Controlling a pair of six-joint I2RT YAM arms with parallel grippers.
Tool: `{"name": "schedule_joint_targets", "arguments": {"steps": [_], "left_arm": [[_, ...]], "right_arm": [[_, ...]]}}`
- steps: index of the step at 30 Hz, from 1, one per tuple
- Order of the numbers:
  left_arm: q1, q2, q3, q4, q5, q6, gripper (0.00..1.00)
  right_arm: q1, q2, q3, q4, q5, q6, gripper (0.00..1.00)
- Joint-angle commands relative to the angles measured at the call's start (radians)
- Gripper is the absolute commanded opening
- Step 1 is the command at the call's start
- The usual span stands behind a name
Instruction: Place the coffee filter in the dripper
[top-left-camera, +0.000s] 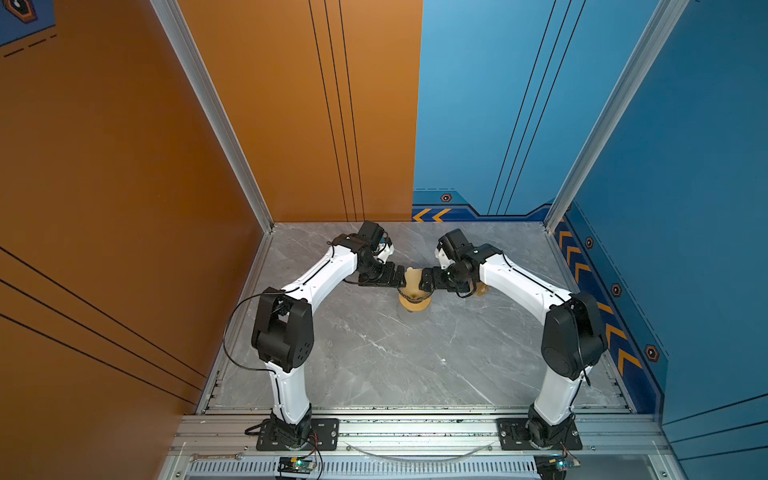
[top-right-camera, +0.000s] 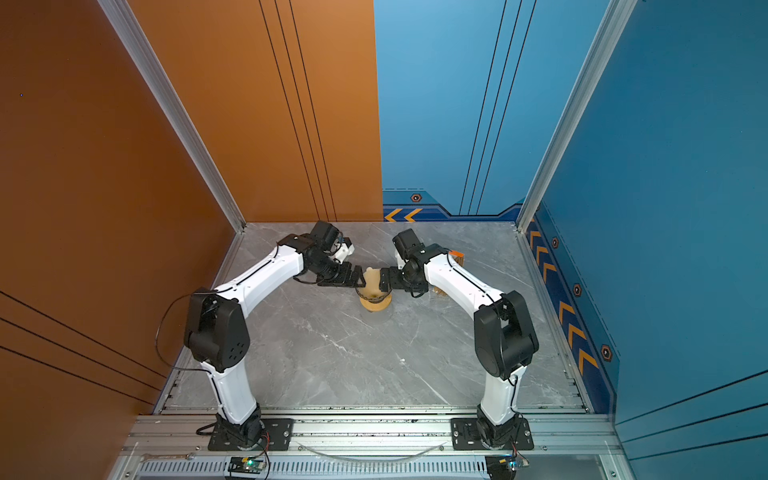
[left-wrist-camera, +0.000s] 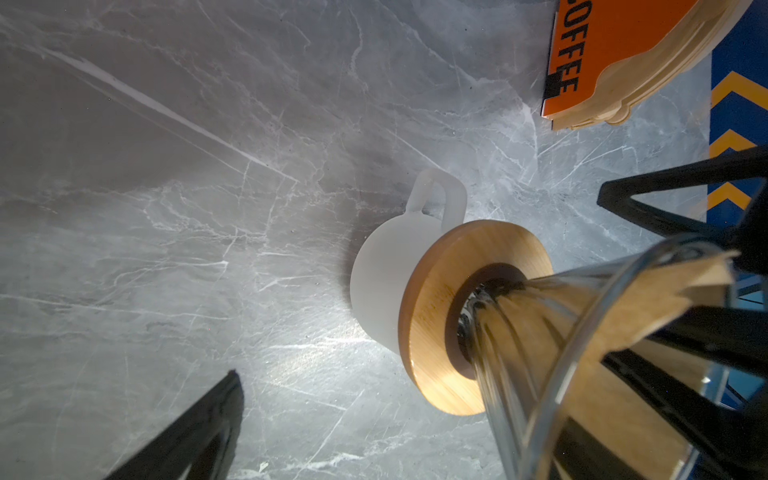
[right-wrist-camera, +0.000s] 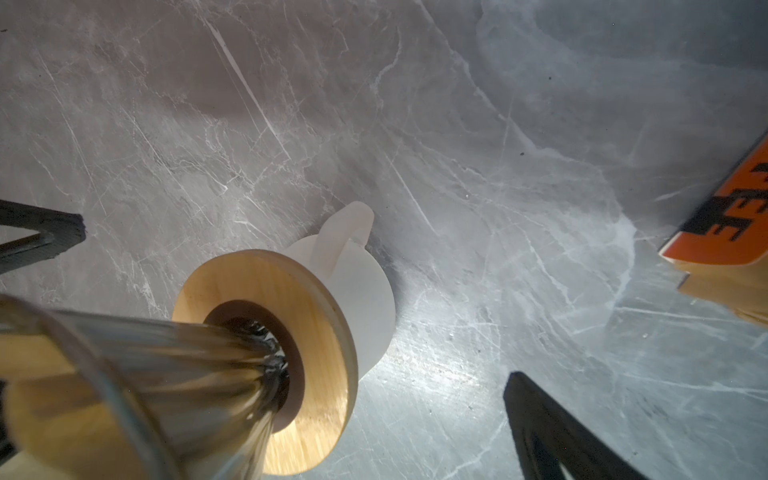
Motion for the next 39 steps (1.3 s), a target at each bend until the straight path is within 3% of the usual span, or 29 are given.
{"name": "schedule_joint_targets", "arguments": {"steps": [1,16,29,39], "left_arm": [[-0.007,0.003,0.028,-0.03,-0.018,-0.003,0.98],[-0.007,0.007,0.032,-0.038,-0.029,-0.003,0.98],[-0.009,-0.004,0.046,-0.036,0.045,-0.009,0.98],[-0.011,0.0,0.044,-0.035,0.045,-0.009,0.98]], "right_arm": [[-0.003,0.026,0.007,-0.047,0.001,-0.016,0.98],[-0.007,0.029,0.031,-0.071,0.017,-0.02,0.96],[-0.016,-0.008,0.101,-0.075,-0.171,-0.083,0.97],[-0.039,0.098,0.181,-0.115,-0.171,-0.077,0.96]]}}
